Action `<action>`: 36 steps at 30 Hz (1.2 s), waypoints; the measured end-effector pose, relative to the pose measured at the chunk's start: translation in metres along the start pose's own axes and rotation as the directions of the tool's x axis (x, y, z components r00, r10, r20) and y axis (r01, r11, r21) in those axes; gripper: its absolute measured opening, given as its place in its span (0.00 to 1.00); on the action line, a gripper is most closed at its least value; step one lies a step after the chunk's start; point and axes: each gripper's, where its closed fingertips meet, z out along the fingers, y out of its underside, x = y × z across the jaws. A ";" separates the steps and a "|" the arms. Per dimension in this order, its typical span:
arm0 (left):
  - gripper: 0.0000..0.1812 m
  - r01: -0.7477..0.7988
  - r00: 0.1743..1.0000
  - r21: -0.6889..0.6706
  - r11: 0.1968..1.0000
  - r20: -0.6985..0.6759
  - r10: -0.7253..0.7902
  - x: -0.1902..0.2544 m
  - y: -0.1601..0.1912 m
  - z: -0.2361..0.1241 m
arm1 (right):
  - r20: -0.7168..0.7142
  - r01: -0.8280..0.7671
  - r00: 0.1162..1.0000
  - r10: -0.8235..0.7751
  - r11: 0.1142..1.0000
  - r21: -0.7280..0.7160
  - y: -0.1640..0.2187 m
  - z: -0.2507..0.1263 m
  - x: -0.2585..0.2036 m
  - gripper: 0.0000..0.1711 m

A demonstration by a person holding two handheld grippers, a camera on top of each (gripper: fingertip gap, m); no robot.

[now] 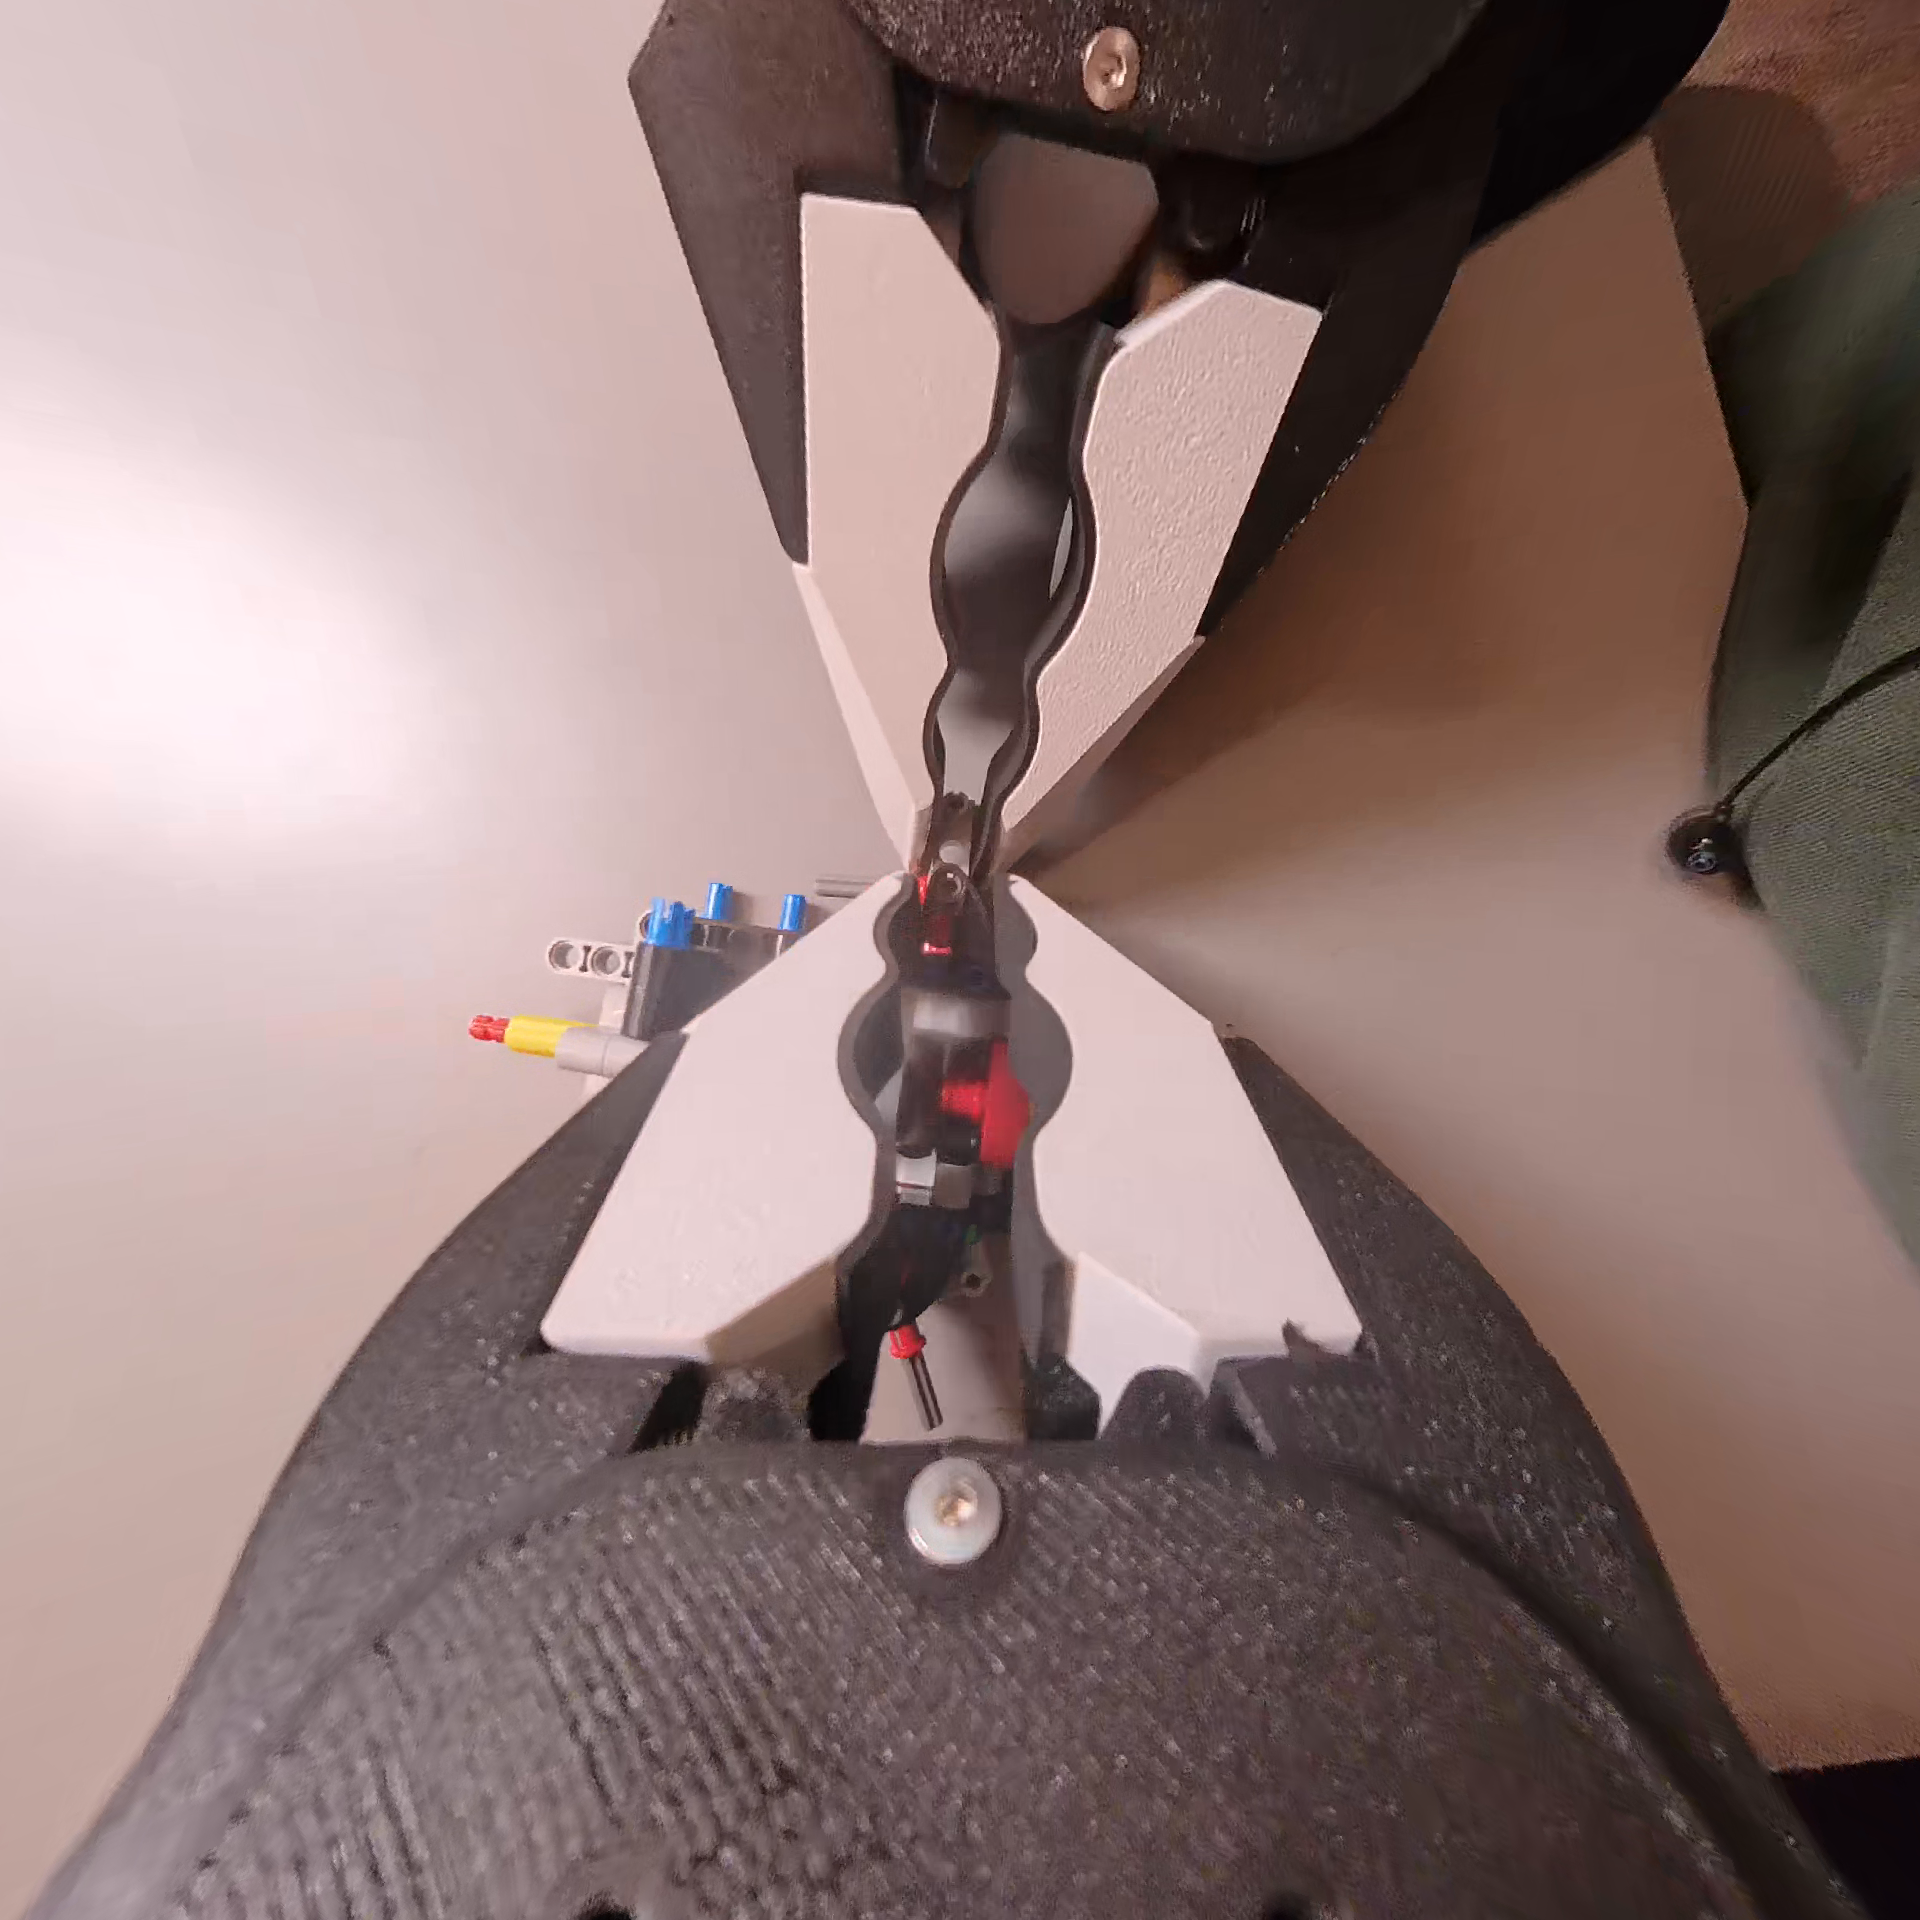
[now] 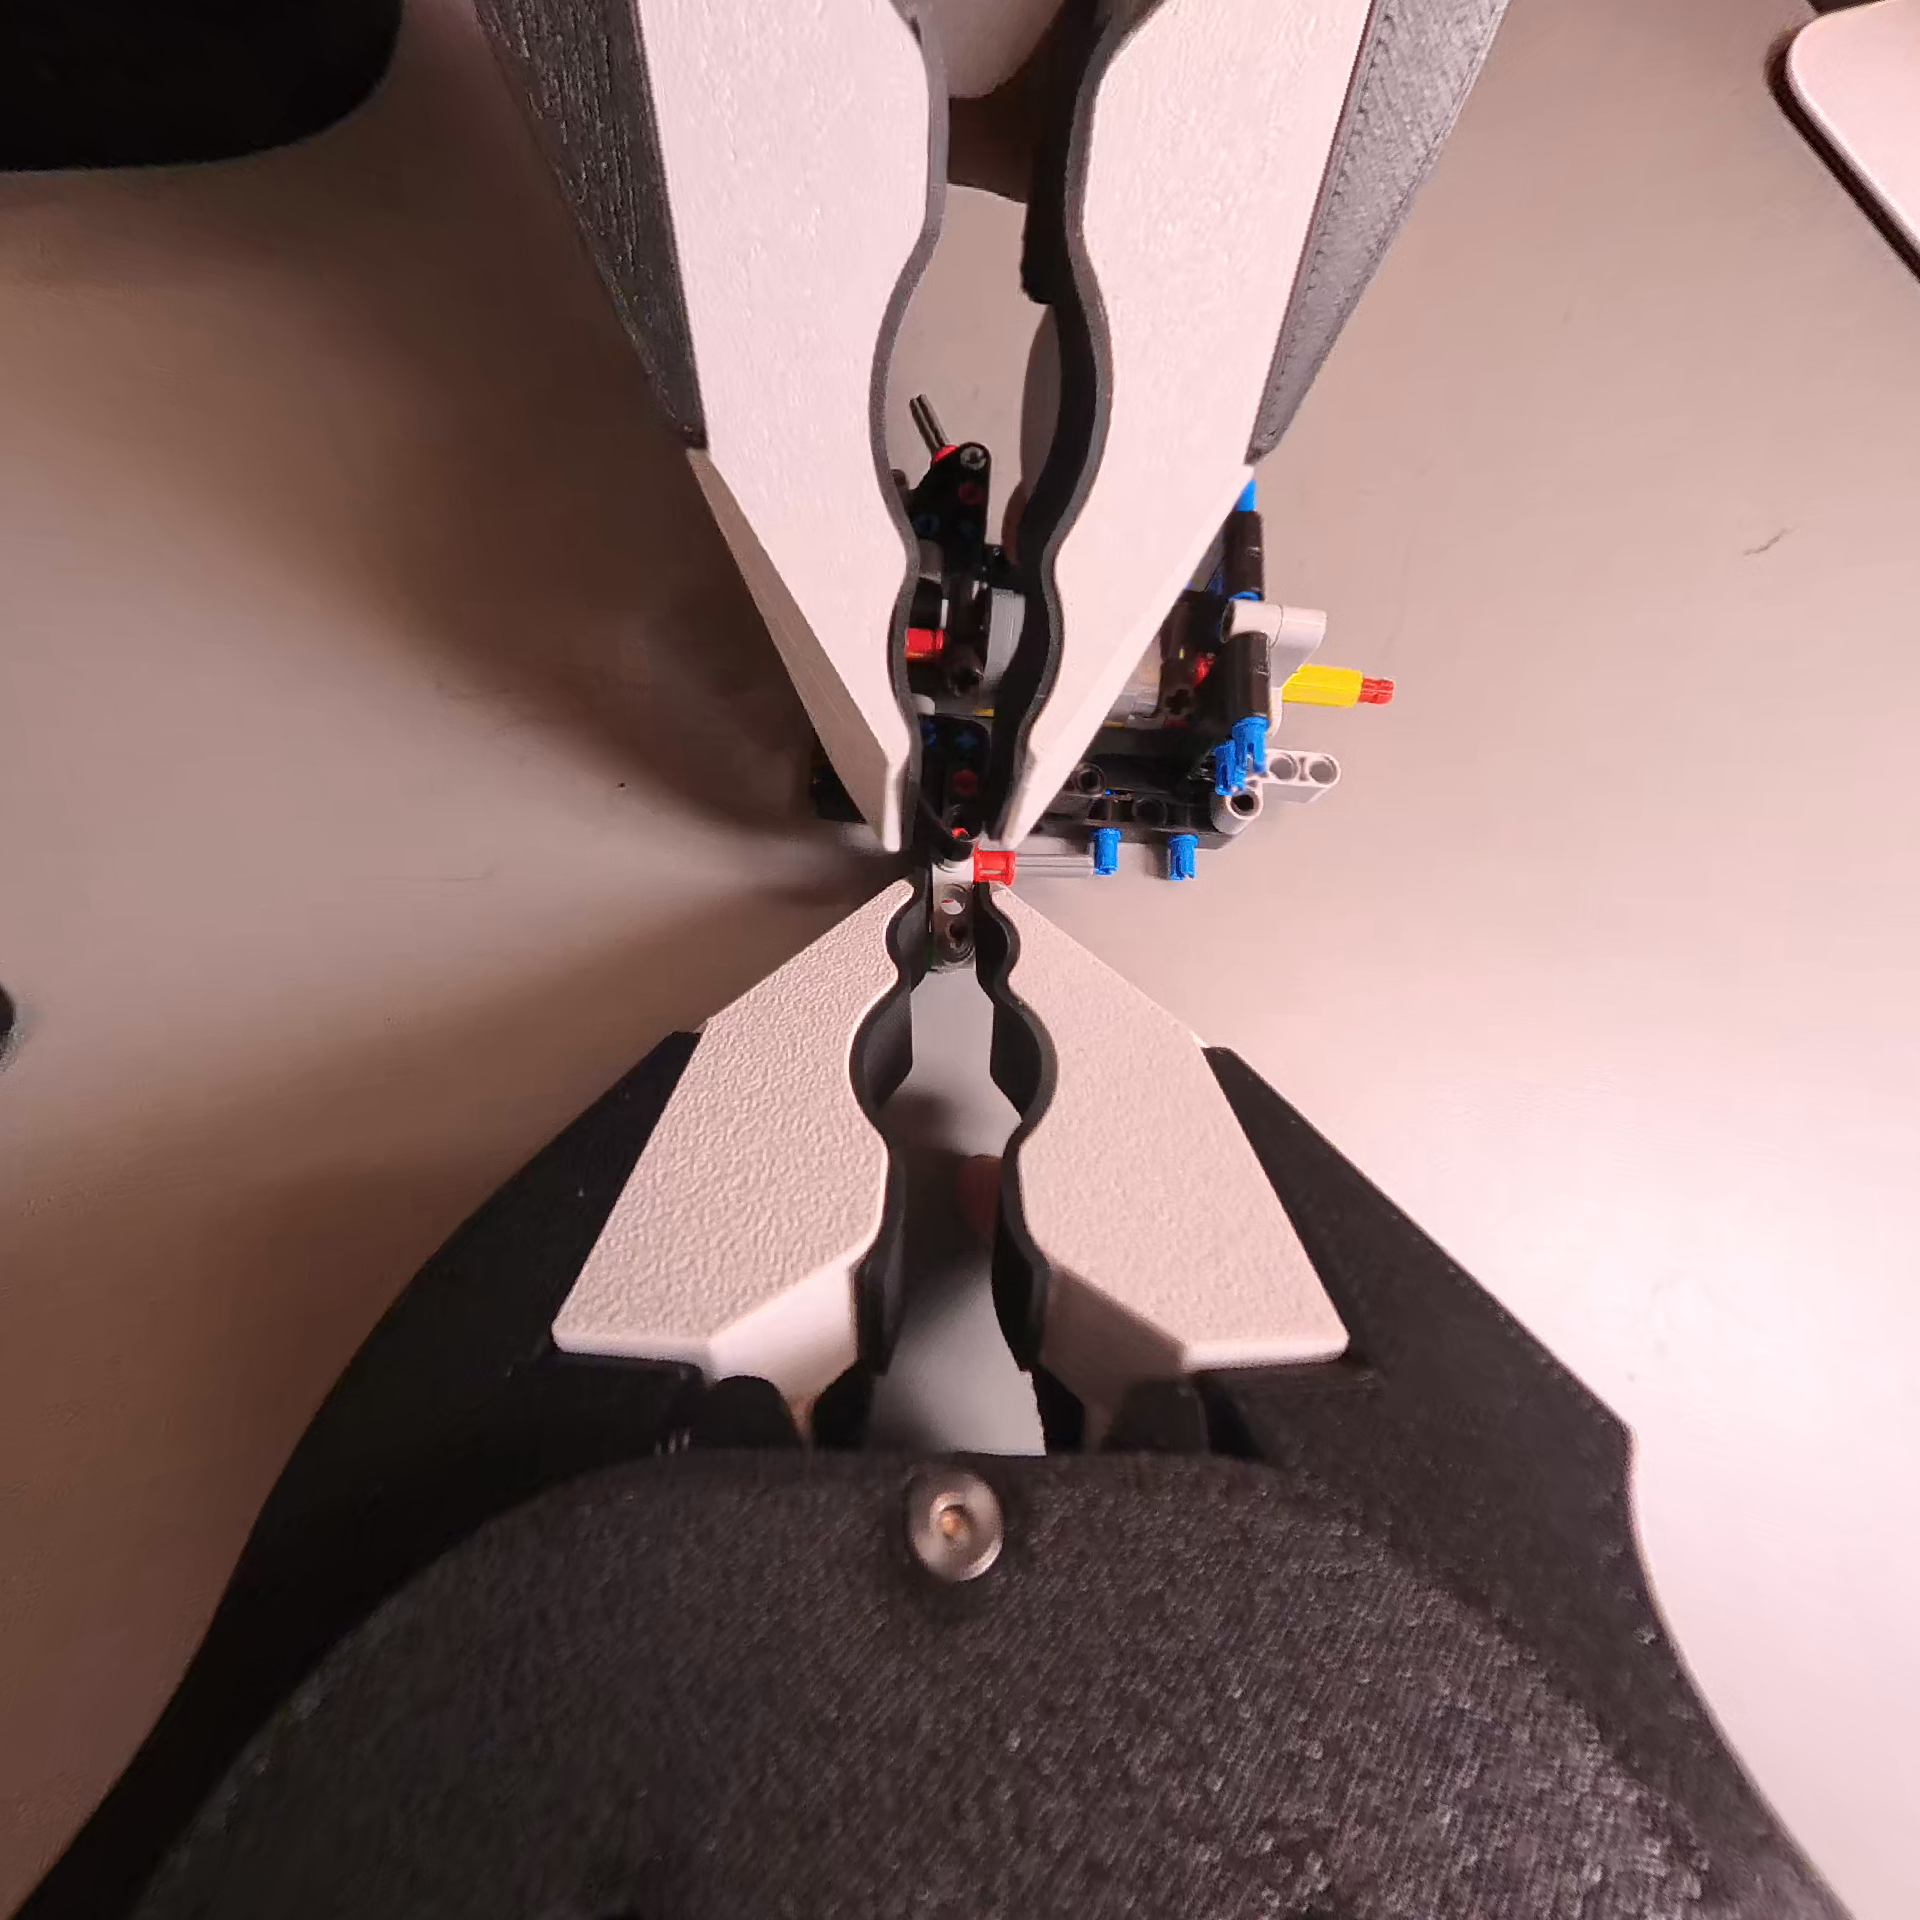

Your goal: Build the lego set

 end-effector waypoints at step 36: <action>0.30 0.159 0.978 0.176 0.971 0.109 -0.180 -0.011 0.027 -0.067 | -0.024 -0.039 0.999 0.041 0.997 0.072 -0.009 -0.010 -0.010 0.17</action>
